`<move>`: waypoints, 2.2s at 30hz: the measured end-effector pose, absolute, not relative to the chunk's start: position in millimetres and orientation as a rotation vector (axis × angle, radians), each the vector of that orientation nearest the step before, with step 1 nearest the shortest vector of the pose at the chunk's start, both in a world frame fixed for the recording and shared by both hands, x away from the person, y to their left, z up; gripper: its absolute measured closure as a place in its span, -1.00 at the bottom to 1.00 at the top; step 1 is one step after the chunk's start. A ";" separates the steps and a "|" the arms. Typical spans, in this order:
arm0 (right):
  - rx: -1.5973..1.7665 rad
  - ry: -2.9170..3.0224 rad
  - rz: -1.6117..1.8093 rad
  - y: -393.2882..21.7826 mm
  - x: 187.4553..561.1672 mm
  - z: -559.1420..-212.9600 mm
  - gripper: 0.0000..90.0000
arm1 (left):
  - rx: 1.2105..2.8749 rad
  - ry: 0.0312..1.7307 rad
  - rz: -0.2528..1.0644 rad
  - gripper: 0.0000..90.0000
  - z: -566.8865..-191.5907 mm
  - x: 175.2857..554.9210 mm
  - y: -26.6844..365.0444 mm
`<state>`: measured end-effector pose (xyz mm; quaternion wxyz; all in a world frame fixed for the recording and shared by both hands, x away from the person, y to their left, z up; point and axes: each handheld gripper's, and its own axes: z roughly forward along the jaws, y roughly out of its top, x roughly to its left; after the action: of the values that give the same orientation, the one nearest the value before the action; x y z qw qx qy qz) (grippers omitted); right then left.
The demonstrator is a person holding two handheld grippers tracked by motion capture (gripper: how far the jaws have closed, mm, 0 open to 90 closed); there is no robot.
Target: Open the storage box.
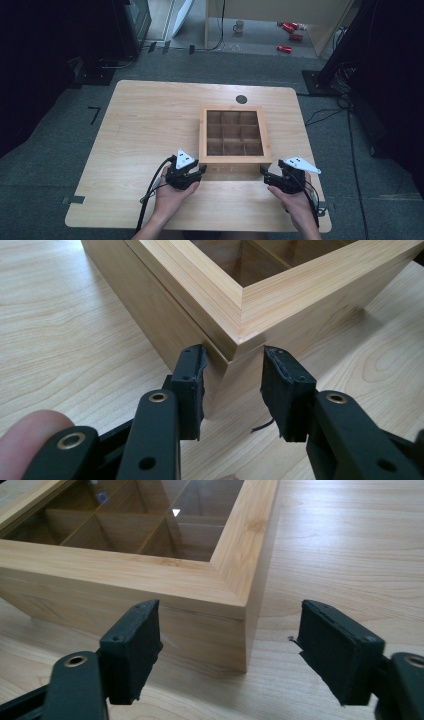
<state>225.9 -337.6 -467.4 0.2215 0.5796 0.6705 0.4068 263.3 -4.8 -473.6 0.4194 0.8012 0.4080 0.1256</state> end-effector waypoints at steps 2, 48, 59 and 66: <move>1.595 1.861 1.128 -336.7 226.0 -468.3 -0.40 | 2.005 1.023 0.299 0.41 -472.8 264.0 -3.1; 1.467 1.800 1.234 -331.8 239.9 -457.5 -0.18 | 1.963 1.006 0.399 0.09 -457.2 265.4 20.7; 1.400 1.788 1.236 -335.4 250.4 -429.0 -0.32 | 1.978 1.185 0.392 -0.23 -486.4 256.7 68.3; 1.341 1.777 1.243 -335.9 260.2 -412.4 -0.32 | 2.023 1.242 0.413 -0.28 -508.1 250.6 84.1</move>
<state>260.2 -335.9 -412.4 0.2916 0.5031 0.6665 0.4664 250.6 84.1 -508.1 0.3582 0.7839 0.4812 0.1599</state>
